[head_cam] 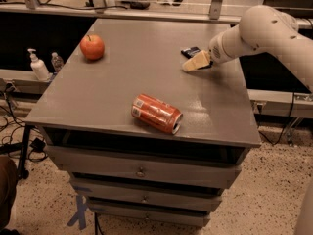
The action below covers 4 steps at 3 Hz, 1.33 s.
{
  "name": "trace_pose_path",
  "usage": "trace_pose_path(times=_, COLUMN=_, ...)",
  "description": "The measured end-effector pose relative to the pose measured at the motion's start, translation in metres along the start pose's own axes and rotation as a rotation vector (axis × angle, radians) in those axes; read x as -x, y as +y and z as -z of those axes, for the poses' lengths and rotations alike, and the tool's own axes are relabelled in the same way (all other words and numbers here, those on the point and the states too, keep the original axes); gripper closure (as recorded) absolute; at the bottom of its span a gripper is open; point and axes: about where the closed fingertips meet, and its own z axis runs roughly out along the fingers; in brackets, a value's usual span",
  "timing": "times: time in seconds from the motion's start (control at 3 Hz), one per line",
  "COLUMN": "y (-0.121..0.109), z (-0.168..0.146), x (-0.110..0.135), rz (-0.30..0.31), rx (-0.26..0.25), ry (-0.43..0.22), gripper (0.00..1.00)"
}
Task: Move rxbar blueberry near coke can
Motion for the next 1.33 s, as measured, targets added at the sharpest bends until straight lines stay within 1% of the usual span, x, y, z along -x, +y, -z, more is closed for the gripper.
trace_pose_path(times=0.33, y=-0.0018, z=-0.0057, x=-0.0009, rz=-0.001, rx=-0.009, ry=0.004, gripper=0.41)
trace_pose_path(times=1.0, y=-0.0034, z=-0.0039, x=0.0003, rz=0.0, rx=-0.014, ry=0.005, gripper=0.87)
trace_pose_path(times=1.33, y=-0.0035, z=-0.0036, x=0.0005, rz=0.001, rx=-0.014, ry=0.005, gripper=1.0)
